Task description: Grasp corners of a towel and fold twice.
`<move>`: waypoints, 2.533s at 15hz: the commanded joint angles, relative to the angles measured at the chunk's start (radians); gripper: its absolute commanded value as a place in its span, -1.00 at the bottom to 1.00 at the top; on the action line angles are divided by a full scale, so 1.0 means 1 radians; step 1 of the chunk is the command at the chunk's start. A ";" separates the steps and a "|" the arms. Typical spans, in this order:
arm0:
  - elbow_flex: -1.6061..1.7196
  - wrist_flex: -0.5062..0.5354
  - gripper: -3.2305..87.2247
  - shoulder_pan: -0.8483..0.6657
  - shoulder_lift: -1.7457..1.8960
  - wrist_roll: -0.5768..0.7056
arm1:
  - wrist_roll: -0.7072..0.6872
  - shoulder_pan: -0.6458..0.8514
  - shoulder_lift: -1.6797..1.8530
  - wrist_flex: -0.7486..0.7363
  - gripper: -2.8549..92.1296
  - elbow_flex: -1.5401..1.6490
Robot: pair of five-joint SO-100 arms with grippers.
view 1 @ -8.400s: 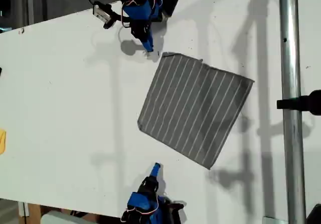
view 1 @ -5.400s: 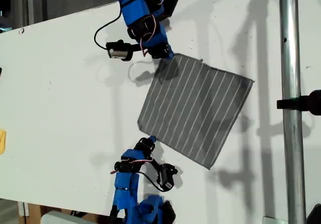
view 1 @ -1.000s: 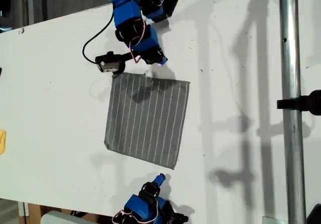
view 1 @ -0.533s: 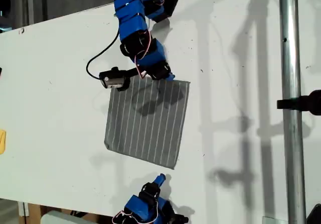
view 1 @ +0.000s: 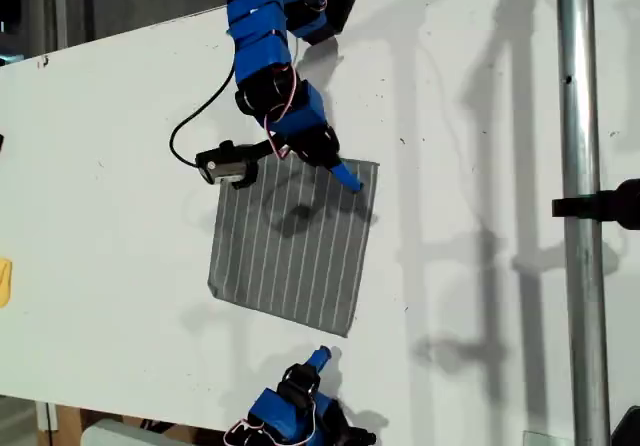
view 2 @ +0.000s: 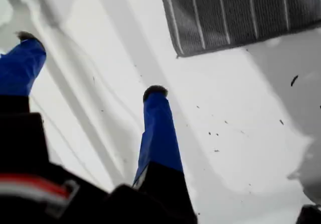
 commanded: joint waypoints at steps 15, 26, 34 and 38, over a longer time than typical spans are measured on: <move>-0.018 -0.003 -0.99 0.012 0.003 -0.006 | -0.141 0.129 -0.373 -0.261 -0.37 0.160; -0.014 -0.011 -0.99 0.006 0.014 0.006 | -0.092 0.069 -0.422 -0.305 -0.40 0.150; -0.071 0.015 -0.99 -0.038 -0.080 -0.003 | -0.044 0.072 -0.454 -0.316 -0.94 0.147; -0.712 0.064 -0.99 -0.115 -0.834 0.201 | -0.054 0.072 -0.451 -0.351 -0.94 0.135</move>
